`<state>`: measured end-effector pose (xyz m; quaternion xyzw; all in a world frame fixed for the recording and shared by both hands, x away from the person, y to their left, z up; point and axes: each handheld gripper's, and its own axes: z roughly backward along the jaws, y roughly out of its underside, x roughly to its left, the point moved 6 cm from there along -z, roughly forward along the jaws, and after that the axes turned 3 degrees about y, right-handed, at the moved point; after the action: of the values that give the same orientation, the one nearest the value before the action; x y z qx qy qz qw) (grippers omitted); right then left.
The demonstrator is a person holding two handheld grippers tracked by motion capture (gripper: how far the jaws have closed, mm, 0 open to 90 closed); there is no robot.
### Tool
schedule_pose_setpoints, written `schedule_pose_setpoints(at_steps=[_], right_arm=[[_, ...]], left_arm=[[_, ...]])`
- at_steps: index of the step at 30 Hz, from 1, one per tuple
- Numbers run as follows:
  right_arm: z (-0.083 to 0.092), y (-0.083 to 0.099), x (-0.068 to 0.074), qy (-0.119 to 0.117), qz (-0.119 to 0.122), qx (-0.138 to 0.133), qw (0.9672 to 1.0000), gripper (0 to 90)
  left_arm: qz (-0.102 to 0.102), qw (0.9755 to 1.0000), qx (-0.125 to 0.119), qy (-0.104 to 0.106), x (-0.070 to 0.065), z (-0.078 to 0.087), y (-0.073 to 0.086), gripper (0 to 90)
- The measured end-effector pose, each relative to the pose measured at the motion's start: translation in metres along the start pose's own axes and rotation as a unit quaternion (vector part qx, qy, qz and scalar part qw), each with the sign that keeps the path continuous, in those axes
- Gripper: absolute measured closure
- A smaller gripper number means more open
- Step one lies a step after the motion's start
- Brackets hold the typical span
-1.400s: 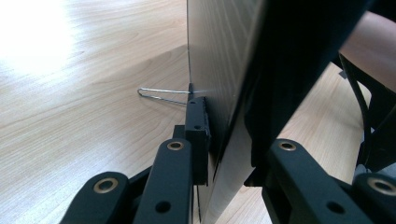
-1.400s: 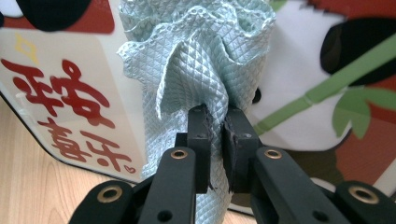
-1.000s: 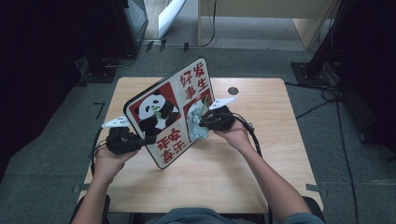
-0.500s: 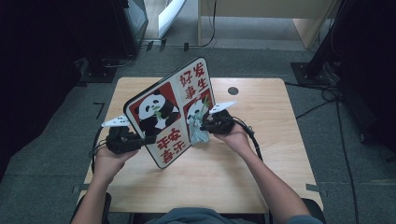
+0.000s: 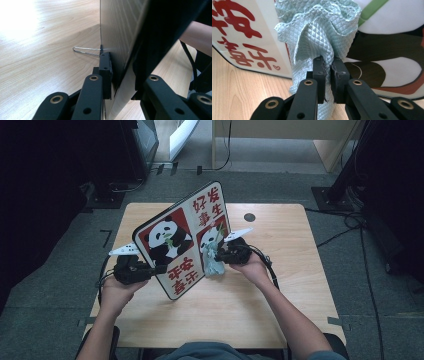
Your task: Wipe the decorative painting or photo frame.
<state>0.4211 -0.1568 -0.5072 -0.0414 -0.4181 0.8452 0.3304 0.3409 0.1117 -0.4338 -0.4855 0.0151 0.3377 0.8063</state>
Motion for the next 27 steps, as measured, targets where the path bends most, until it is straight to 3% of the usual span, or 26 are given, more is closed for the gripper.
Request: schedule_pose_setpoints(at_steps=[19,27], right_arm=[[0.034,-0.038,0.016,-0.008,0.012,-0.042,0.999,83.9],[0.052,-0.065,0.019,-0.001,0.028,-0.051,0.9983,84.0]], left_arm=[[0.001,1.0,-0.003,-0.003,0.001,0.0,0.0,78.6],[0.001,1.0,-0.004,-0.005,0.001,0.0,0.0,79.0]])
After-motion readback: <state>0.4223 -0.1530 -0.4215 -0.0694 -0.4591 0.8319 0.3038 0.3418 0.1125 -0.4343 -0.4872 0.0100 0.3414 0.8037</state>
